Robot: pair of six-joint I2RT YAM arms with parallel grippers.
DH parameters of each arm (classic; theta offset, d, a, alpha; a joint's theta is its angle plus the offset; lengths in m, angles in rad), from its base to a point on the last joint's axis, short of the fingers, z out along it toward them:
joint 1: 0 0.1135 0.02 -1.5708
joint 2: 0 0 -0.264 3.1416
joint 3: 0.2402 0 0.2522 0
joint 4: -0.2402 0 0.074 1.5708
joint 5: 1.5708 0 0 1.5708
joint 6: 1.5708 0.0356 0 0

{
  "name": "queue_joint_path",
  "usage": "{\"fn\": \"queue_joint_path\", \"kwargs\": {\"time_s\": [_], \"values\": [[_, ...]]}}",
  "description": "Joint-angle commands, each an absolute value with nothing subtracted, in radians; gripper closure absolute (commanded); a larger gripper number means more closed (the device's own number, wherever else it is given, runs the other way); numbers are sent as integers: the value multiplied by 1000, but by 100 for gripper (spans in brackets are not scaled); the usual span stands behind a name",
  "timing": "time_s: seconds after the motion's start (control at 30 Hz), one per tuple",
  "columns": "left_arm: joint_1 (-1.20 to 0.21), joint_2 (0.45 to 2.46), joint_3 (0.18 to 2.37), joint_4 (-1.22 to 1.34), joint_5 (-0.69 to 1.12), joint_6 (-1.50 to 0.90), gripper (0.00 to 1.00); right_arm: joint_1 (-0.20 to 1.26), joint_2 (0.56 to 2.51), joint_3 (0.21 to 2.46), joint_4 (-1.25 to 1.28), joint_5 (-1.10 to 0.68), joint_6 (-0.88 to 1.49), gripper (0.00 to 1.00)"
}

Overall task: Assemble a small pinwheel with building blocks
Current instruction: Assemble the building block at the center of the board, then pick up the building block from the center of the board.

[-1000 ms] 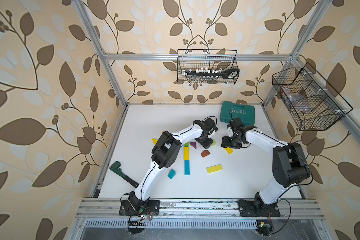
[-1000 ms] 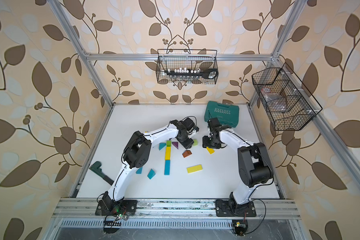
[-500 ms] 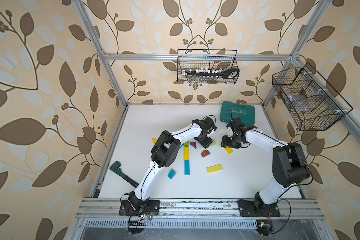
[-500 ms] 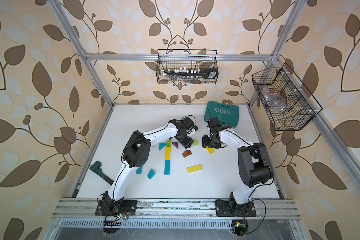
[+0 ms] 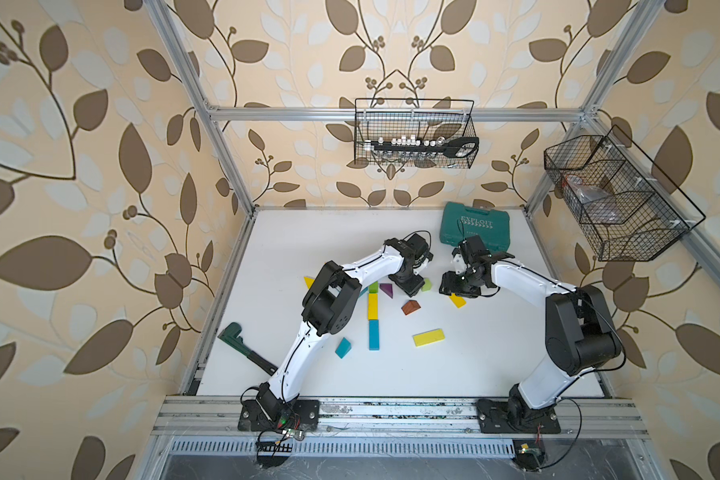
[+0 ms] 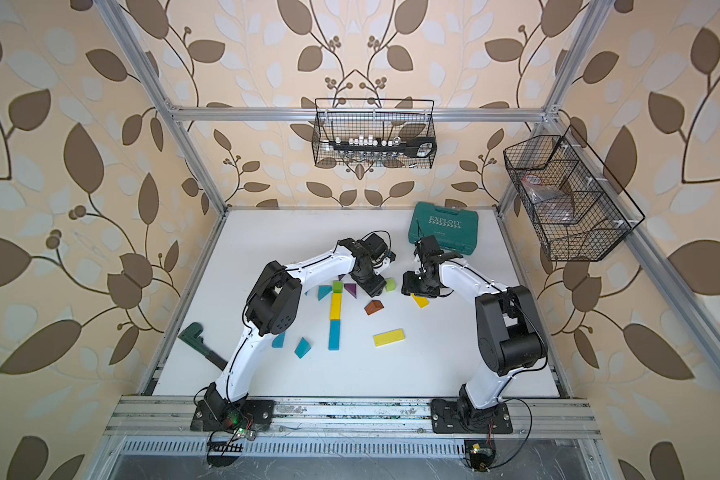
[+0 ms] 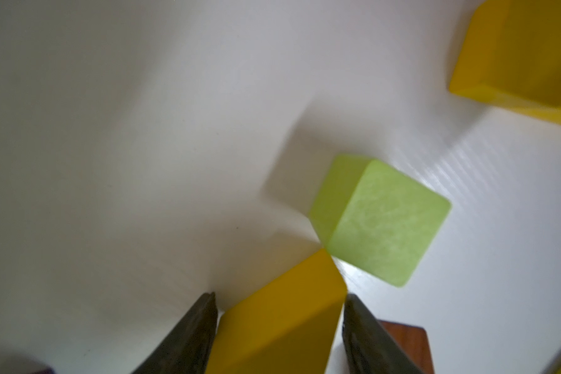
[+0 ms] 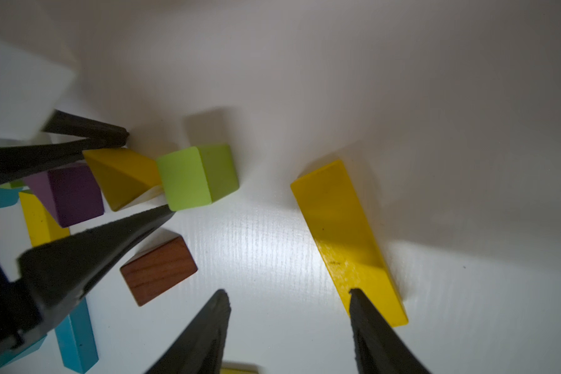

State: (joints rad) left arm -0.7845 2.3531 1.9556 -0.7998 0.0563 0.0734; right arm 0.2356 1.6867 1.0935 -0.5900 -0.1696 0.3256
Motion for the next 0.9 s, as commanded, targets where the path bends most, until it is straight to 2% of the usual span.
{"fn": "queue_joint_path", "kwargs": {"time_s": [0.0, 0.13, 0.4, 0.43, 0.5, 0.7, 0.87], "values": [[-778, 2298, 1964, -844, 78, 53, 32, 245, 1668, 1074, -542, -203, 374, 41], [-778, 2249, 1957, -844, 82, 29, 26, 247, 1697, 1073, -498, -205, 408, 45], [-777, 2088, 1894, -836, 57, -16, 22, 247, 1801, 1148, -474, -178, 440, 53], [-776, 2055, 1871, -827, 40, -30, 18, 251, 1814, 1157, -475, -172, 440, 53], [-775, 1970, 1809, -806, -16, -81, 2, 264, 1839, 1182, -479, -151, 437, 53], [-754, 1703, 1582, -788, -195, -236, 1, 283, 1891, 1225, -497, -113, 428, 54], [-722, 1545, 1414, -852, -273, -339, 1, 303, 1896, 1236, -515, -77, 416, 54]]}}
